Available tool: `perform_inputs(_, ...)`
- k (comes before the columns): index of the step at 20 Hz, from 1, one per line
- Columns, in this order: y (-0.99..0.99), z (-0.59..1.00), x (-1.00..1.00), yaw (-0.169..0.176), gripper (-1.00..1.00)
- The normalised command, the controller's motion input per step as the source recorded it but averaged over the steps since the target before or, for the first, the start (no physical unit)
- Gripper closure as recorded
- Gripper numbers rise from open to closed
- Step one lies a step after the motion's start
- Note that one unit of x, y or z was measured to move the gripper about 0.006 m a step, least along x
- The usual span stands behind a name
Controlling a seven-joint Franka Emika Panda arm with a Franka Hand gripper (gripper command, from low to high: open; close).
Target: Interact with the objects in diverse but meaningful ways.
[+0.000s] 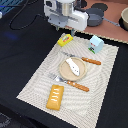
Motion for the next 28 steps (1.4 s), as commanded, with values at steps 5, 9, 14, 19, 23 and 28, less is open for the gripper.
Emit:
perform_inputs(5, 0.11, -0.4, 0.0, -0.021, -1.0)
perform_inputs(9, 0.11, -0.4, 0.0, -0.021, 1.0)
perform_inputs(14, 0.11, -0.38, 0.0, -0.019, 1.0)
perform_inputs(19, 0.11, -0.32, 0.0, -0.015, 1.0)
perform_inputs(23, 0.12, -0.11, 0.0, -0.002, 1.0)
perform_inputs(28, 0.2, 0.21, 0.02, 0.0, 1.0)
